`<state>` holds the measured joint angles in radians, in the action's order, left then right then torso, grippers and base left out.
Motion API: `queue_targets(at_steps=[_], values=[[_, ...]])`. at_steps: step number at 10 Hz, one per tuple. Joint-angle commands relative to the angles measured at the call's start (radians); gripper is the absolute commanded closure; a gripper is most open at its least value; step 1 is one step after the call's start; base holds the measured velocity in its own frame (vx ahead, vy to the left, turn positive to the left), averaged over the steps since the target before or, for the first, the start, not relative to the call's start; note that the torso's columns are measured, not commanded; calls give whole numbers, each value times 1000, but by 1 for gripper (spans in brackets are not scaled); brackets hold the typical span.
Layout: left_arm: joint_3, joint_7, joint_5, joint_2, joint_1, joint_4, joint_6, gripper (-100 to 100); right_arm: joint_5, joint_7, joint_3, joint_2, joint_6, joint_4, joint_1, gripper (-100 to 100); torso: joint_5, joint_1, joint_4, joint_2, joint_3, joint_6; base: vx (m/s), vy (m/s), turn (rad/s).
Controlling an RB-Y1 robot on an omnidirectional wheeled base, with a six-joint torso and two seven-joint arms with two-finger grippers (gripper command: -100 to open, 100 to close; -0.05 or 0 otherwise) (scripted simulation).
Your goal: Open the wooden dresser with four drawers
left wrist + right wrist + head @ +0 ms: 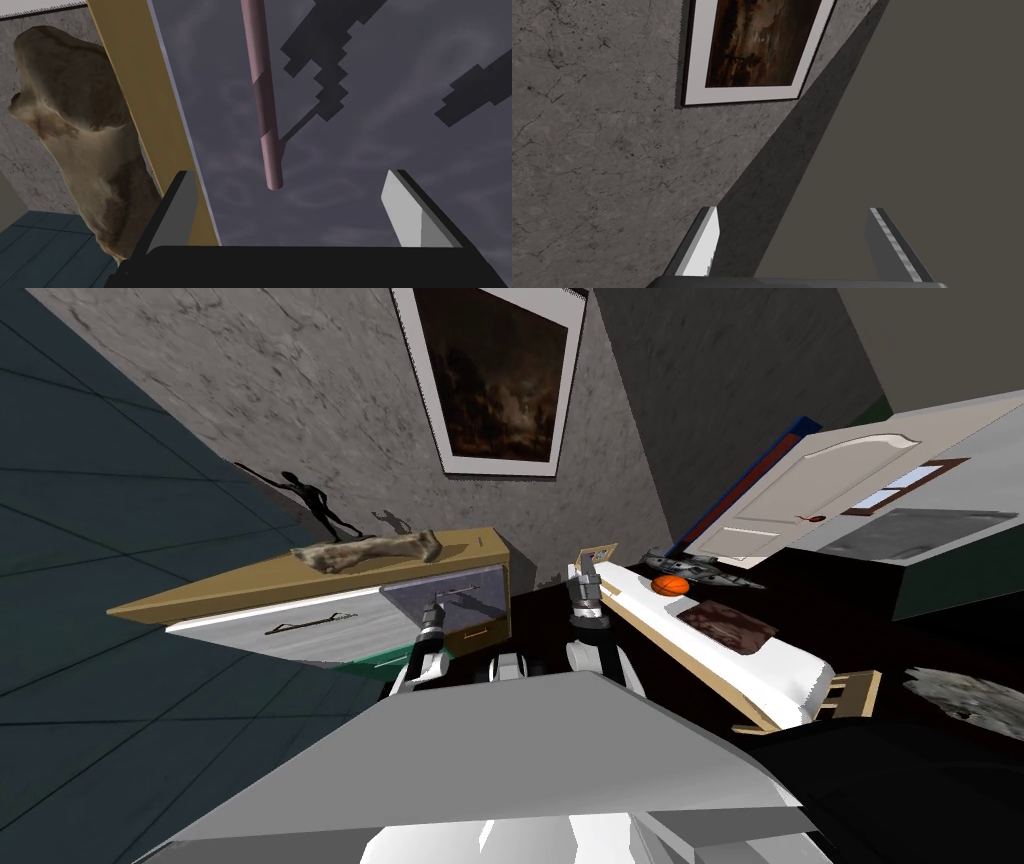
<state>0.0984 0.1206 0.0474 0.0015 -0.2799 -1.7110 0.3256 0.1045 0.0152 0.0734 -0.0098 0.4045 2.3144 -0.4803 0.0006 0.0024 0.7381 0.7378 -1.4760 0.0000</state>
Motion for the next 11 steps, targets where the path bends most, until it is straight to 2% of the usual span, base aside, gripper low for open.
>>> queue_targets(at_steps=[1, 2, 4, 11], values=[[2, 1, 1, 1, 1, -17, -18, -100, 0, 0, 0, 0, 0, 0, 0, 0, 0, -1, -1, -2, -2, 0, 39, 12, -2], [-1, 0, -1, -1, 0, 11, 9, 100, 0, 0, 0, 0, 0, 0, 0, 0, -1, -3, 0, 0, 0, 0, -42, -10, 13], [-4, 0, 0, 1, -3, -26, -15, 100, 0, 0, 0, 0, 0, 0, 0, 0, 3, -1, -5, -1, 1, 0, -69, -7, 9], [-16, -2, 0, 4, -29, -56, -36, 100, 0, 0, 0, 0, 0, 0, 0, 0, 0, -2, -2, 1, 1, 0, -159, -44, 12]])
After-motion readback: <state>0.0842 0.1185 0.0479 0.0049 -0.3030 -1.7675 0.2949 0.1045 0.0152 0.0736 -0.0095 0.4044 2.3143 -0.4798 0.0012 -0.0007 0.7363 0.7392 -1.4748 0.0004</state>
